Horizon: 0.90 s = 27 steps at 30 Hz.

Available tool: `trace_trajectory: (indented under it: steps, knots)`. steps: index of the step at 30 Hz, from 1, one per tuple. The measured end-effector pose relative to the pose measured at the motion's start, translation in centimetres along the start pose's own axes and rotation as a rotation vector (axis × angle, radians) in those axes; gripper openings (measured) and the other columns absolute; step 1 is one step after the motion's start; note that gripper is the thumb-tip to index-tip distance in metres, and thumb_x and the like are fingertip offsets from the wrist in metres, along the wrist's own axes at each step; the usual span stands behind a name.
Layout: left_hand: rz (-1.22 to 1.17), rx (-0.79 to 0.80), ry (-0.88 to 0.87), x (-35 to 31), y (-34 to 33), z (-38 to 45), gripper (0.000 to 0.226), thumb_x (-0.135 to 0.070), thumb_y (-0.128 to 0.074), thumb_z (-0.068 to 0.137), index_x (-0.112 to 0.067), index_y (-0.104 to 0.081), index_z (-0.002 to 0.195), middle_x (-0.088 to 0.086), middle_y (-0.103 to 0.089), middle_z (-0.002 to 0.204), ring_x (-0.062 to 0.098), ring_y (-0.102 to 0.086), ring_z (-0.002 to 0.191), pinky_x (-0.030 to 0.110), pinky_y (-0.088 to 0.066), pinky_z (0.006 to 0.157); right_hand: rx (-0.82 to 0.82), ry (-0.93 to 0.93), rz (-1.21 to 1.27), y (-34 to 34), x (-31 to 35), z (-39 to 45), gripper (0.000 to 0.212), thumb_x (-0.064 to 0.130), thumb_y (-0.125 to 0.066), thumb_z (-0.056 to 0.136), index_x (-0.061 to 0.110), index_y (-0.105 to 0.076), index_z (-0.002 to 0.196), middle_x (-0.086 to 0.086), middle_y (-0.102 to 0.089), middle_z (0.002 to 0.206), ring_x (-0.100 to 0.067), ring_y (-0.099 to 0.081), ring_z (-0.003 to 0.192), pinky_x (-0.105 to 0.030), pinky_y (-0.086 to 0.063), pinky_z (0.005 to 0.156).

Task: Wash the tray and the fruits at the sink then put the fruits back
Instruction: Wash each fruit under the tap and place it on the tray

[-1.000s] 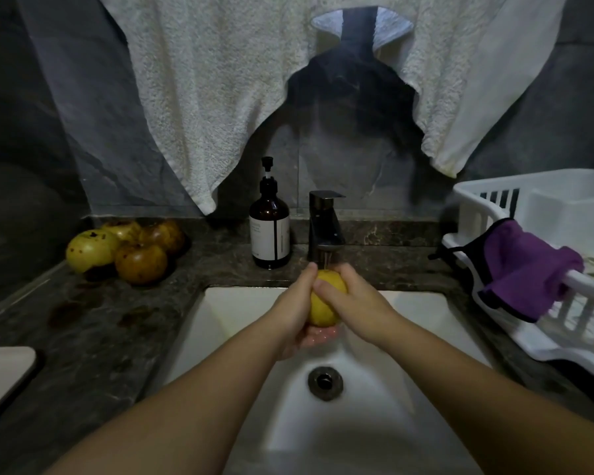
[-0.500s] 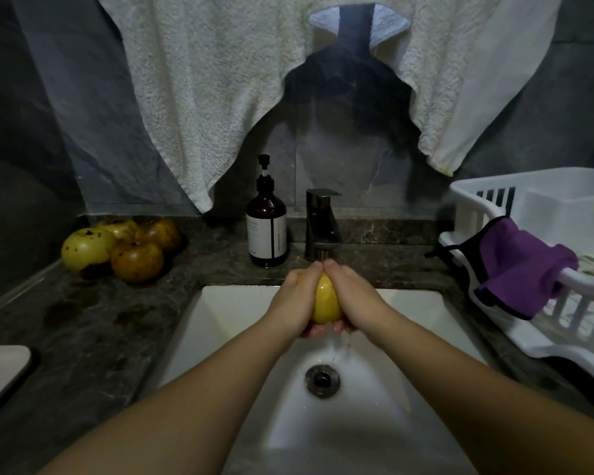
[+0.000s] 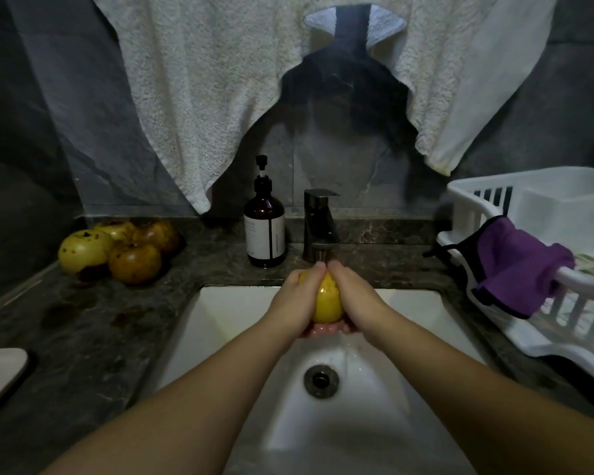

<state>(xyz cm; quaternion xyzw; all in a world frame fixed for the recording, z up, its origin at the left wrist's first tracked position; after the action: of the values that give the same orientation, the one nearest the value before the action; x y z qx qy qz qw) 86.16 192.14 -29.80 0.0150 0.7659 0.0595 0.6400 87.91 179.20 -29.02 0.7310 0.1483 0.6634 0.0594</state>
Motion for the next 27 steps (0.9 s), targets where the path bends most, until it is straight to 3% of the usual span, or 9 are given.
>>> trace_trajectory:
  steps: [3, 6, 10, 14, 16, 18, 19, 23, 27]
  knots:
    - [-0.063, 0.087, 0.089, -0.3, -0.1, -0.3, 0.057, -0.078, -0.044, 0.094, -0.032, -0.057, 0.125, 0.013, -0.072, 0.105, 0.026, -0.075, 0.077, 0.031, -0.057, 0.055, -0.043, 0.153, -0.165, 0.5, -0.2, 0.1, 0.033, 0.067, -0.044, 0.094, 0.043, -0.059, 0.112, 0.0, -0.064, 0.107, -0.017, -0.066, 0.092, -0.033, -0.054, 0.068]
    - [0.098, -0.009, -0.072, -0.4, 0.1, 0.0, 0.049, -0.076, -0.045, 0.096, -0.036, -0.056, 0.122, 0.007, -0.065, 0.111, 0.029, -0.072, 0.09, 0.039, -0.061, 0.061, 0.057, -0.043, -0.017, 0.4, -0.3, -0.3, 0.055, 0.08, -0.036, 0.092, 0.033, -0.058, 0.112, -0.006, -0.067, 0.085, -0.017, -0.066, 0.062, -0.024, -0.044, 0.048]
    - [-0.074, 0.109, 0.077, -0.4, -0.1, -0.5, 0.055, -0.078, -0.043, 0.095, -0.032, -0.061, 0.12, 0.012, -0.071, 0.107, 0.025, -0.076, 0.08, 0.032, -0.059, 0.053, -0.044, 0.144, -0.146, 0.6, -0.1, 0.0, 0.032, 0.067, -0.045, 0.096, 0.042, -0.06, 0.107, 0.002, -0.065, 0.1, -0.019, -0.067, 0.088, -0.03, -0.053, 0.059]
    - [0.13, -0.009, -0.108, -0.2, 0.1, 0.1, 0.054, -0.076, -0.046, 0.095, -0.032, -0.058, 0.125, 0.006, -0.067, 0.108, 0.027, -0.072, 0.087, 0.032, -0.058, 0.052, 0.085, -0.144, 0.006, 0.4, -0.1, -0.5, 0.057, 0.079, -0.032, 0.094, 0.033, -0.056, 0.117, -0.005, -0.064, 0.079, -0.016, -0.06, 0.057, -0.021, -0.038, 0.044]
    - [0.095, 0.042, -0.049, -0.2, -0.1, -0.1, 0.057, -0.079, -0.046, 0.093, -0.033, -0.058, 0.125, 0.006, -0.068, 0.107, 0.022, -0.072, 0.08, 0.032, -0.059, 0.054, 0.026, -0.035, -0.057, 0.6, 0.2, -0.6, 0.048, 0.07, -0.037, 0.098, 0.031, -0.058, 0.117, -0.007, -0.067, 0.094, -0.02, -0.066, 0.069, -0.028, -0.049, 0.051]
    - [-0.032, 0.112, 0.061, -0.4, -0.2, -0.3, 0.057, -0.081, -0.045, 0.092, -0.033, -0.061, 0.12, 0.009, -0.07, 0.098, 0.019, -0.071, 0.065, 0.029, -0.054, 0.053, -0.065, 0.148, -0.198, 0.9, 0.2, -0.5, 0.033, 0.061, -0.045, 0.099, 0.036, -0.057, 0.117, -0.003, -0.064, 0.11, -0.022, -0.066, 0.093, -0.04, -0.059, 0.071]
    - [-0.033, 0.107, 0.046, -0.6, -0.2, -0.4, 0.055, -0.08, -0.045, 0.093, -0.033, -0.063, 0.116, 0.009, -0.071, 0.096, 0.018, -0.071, 0.063, 0.029, -0.053, 0.053, -0.057, 0.154, -0.208, 0.9, 0.1, -0.6, 0.034, 0.062, -0.044, 0.099, 0.037, -0.057, 0.119, -0.003, -0.063, 0.112, -0.022, -0.065, 0.096, -0.042, -0.059, 0.074]
    - [0.218, 0.011, -0.166, -0.4, -0.2, -0.4, 0.055, -0.08, -0.051, 0.089, -0.036, -0.06, 0.12, 0.002, -0.069, 0.106, 0.023, -0.073, 0.085, 0.029, -0.055, 0.052, 0.032, -0.17, 0.015, 0.3, 0.1, -0.9, 0.057, 0.077, -0.03, 0.096, 0.032, -0.055, 0.121, -0.012, -0.07, 0.089, -0.02, -0.067, 0.06, -0.021, -0.043, 0.045]
    - [-0.005, 0.1, -0.019, -0.4, -0.6, -0.9, 0.062, -0.075, -0.064, 0.085, -0.038, -0.046, 0.131, 0.002, -0.066, 0.115, 0.023, -0.073, 0.094, 0.034, -0.06, 0.068, -0.045, -0.066, 0.069, 1.0, 0.2, 0.0, 0.035, 0.061, -0.04, 0.1, 0.037, -0.058, 0.119, -0.009, -0.064, 0.109, -0.024, -0.066, 0.089, -0.024, -0.049, 0.051]
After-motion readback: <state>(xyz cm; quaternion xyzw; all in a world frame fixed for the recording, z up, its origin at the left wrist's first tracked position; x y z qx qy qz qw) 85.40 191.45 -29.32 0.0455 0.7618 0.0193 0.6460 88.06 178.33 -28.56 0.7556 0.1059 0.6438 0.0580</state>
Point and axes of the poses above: each hand's wrist, its own z-axis towards the middle knuckle, its own y-axis out of the back of the hand, x = y × z, the point moved 2 cm from there along z, towards the middle knuckle
